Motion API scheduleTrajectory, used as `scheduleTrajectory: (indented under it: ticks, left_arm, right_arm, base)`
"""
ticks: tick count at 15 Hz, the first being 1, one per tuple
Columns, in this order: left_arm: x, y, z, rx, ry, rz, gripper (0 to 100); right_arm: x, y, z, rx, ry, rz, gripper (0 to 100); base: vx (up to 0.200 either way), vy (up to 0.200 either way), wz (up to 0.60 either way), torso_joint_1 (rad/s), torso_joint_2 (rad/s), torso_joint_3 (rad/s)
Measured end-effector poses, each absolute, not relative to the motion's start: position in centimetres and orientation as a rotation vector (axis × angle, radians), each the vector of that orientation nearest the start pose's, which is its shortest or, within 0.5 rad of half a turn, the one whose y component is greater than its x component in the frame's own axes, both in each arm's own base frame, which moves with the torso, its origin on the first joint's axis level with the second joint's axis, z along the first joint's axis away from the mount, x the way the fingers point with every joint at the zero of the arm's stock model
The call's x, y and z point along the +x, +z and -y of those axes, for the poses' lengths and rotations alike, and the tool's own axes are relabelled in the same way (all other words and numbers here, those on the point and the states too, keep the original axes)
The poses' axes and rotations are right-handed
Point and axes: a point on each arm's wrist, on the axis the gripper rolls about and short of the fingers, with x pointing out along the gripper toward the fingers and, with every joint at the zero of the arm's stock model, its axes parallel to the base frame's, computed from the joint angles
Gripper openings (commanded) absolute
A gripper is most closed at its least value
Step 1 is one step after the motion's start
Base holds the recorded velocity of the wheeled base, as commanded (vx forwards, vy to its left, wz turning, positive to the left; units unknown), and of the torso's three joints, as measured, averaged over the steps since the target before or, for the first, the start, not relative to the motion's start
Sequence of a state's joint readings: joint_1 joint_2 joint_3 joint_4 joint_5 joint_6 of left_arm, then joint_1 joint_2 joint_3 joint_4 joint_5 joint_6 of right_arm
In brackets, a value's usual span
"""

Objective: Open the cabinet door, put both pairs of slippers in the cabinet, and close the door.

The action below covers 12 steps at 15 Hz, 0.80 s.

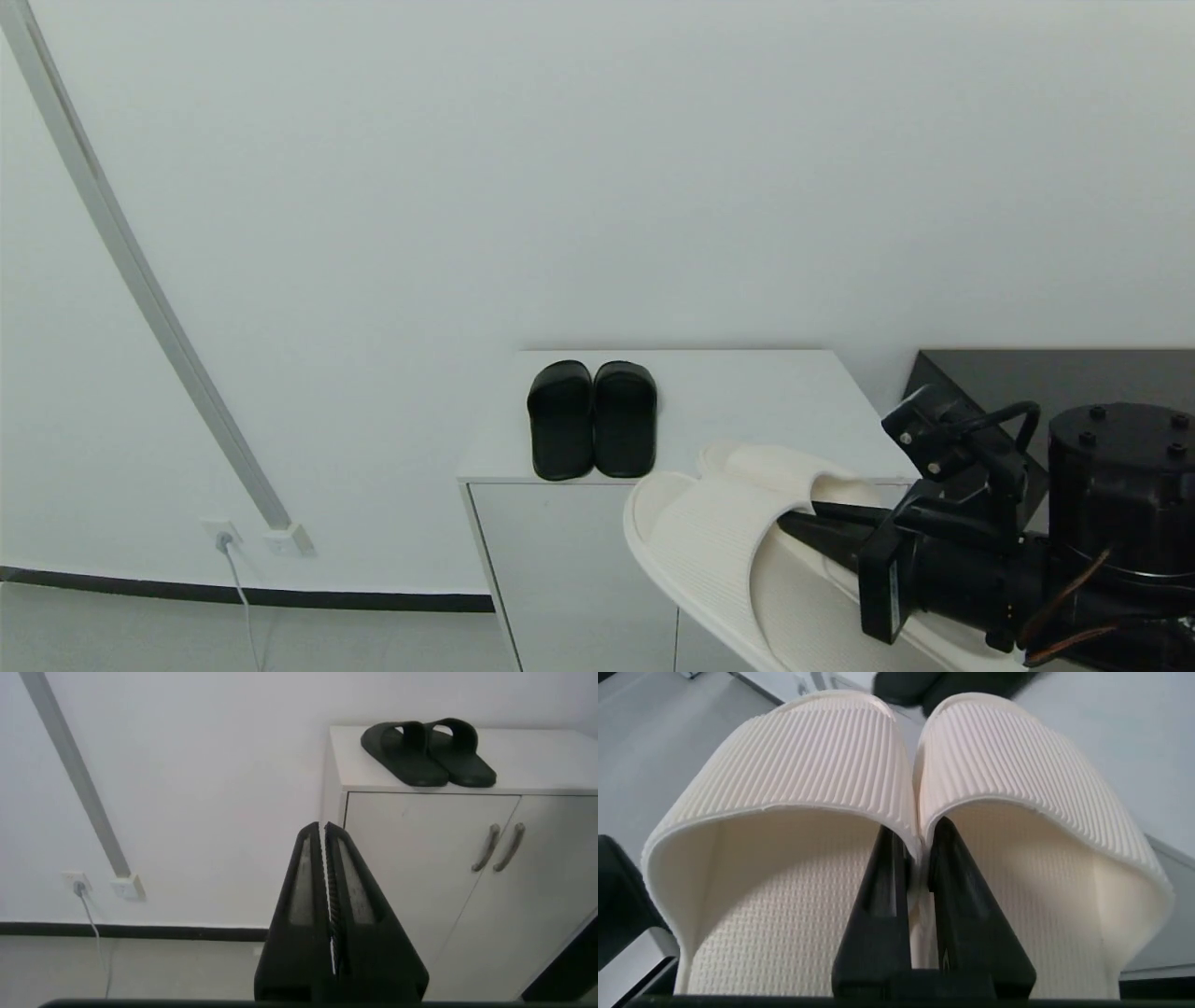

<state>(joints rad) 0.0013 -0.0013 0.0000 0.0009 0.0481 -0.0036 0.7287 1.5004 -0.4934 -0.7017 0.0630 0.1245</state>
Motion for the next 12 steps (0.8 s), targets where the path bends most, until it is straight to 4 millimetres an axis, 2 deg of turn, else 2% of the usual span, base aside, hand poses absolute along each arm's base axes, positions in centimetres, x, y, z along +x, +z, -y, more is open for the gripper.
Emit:
scheduleTrajectory:
  ticks: [12]
  left_arm:
    - [-2.29, 7.53, -0.11, -0.003, 0.05, 0.0, 0]
  right_arm:
    - [17.12, 15.83, -15.89, 0.006, 0.777, -0.354, 0]
  base:
    - [0.0, 0.0, 0.0, 0.0, 0.0, 0.0]
